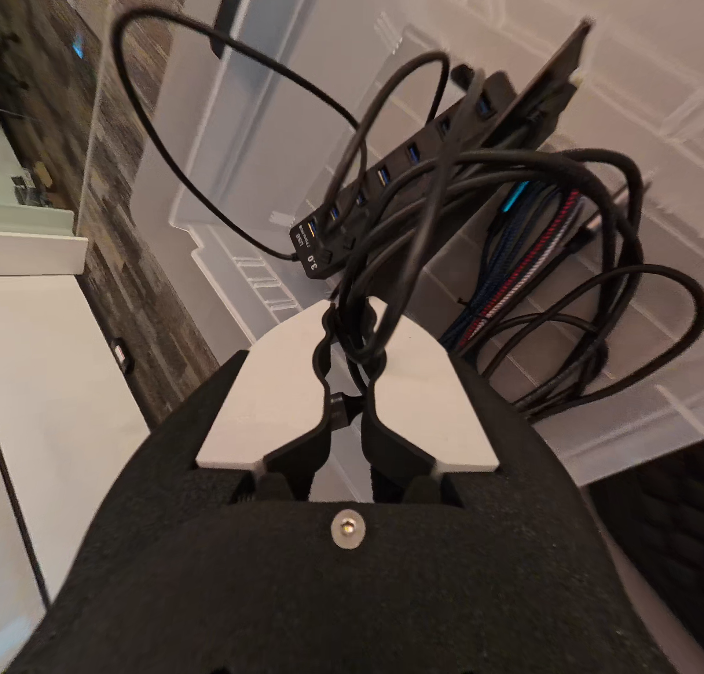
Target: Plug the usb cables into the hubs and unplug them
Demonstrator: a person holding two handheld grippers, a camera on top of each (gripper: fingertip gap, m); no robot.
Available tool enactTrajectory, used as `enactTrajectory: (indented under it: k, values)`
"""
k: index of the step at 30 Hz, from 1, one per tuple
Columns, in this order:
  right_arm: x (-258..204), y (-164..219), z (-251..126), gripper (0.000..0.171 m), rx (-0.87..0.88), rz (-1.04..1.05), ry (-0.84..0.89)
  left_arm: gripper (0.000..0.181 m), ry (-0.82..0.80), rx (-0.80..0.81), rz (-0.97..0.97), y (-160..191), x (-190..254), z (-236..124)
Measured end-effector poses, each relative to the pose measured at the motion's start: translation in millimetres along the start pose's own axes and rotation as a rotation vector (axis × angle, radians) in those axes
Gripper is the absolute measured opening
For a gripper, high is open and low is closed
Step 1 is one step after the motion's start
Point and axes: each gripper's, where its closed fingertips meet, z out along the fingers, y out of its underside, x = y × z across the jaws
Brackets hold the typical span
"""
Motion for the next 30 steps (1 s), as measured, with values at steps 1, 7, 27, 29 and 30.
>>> enactTrajectory:
  k: [1,7,27,29,30]
  values:
    - [1,0,0,0.023,0.003,0.003,0.001,0.011,-0.01,0.022,0.006,-2,1,-8]
    - [0,-3,-2,0.023,0.014,0.005,-0.002,0.011,-0.11,0.132,0.082,-9,7,-52]
    - [-22,5,17,0.023,-0.046,-0.024,-0.07,0.011,0.092,0.245,-0.004,-8,-8,-78]
    - [-26,8,21,0.023,-0.06,-0.036,-0.081,0.011,0.125,0.24,-0.015,-15,-15,-76]
    - [-28,9,23,0.023,-0.067,-0.041,-0.086,0.011,0.145,0.233,-0.016,-18,-17,-75]
